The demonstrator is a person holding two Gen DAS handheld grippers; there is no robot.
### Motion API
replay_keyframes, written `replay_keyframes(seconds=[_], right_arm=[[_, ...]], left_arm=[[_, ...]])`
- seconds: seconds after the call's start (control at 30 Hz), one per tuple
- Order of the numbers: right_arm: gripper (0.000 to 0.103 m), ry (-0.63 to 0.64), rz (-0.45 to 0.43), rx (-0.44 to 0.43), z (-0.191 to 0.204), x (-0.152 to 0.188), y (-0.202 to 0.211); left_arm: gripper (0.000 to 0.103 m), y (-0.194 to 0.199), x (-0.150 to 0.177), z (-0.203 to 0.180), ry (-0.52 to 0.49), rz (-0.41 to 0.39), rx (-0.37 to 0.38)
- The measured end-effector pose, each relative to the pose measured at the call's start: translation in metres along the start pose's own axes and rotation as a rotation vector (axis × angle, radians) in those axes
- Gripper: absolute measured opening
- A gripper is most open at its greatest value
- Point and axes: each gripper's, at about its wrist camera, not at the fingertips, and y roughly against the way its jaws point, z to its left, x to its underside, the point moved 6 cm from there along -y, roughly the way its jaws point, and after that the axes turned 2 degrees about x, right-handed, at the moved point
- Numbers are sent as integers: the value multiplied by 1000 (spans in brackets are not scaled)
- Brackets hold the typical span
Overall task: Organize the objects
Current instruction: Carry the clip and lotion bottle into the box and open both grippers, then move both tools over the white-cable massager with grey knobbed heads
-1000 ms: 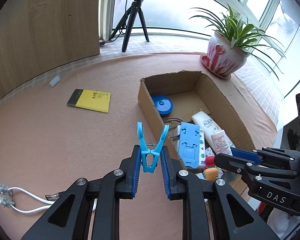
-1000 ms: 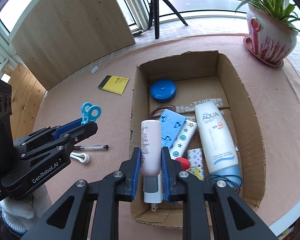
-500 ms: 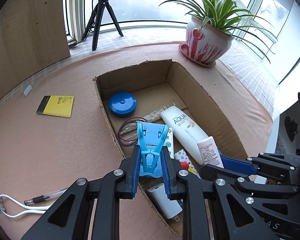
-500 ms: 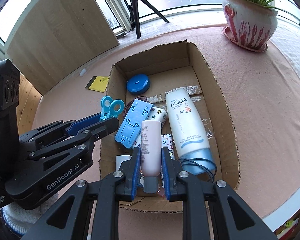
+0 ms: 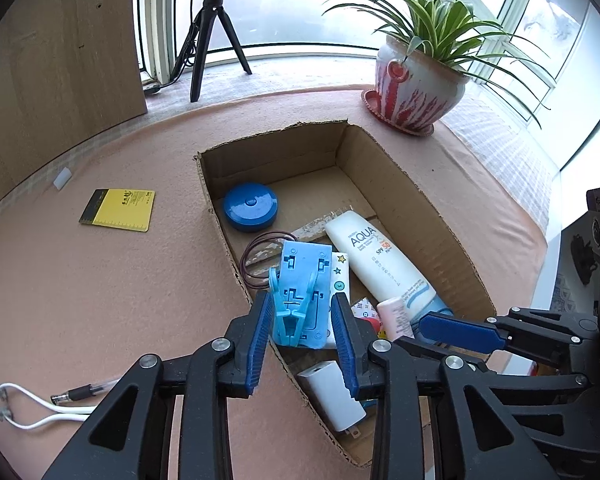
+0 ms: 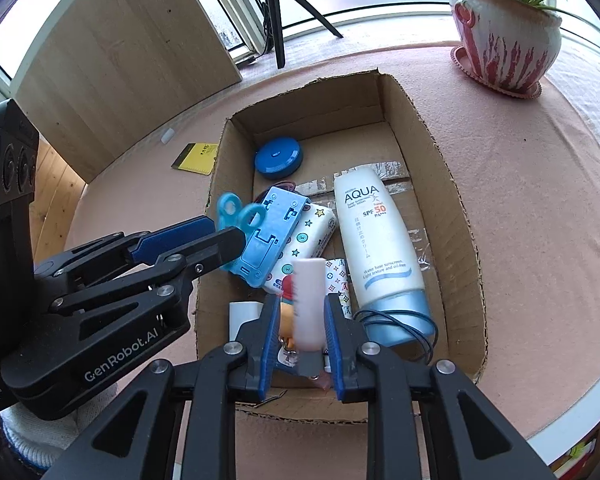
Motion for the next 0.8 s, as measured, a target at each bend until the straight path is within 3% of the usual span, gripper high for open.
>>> replay_keyframes(seconds=[0.07, 0.4, 0.8], right_arm=[[28, -12, -3, -12, 0, 0, 2], [28, 24, -7, -63, 31, -7, 2], [28, 271, 73, -167, 158, -14, -44]], left_arm=[[33, 4, 1, 5, 20, -5, -7], [33, 36, 36, 72, 153, -21, -77], [33, 89, 136, 211, 454, -23, -216]])
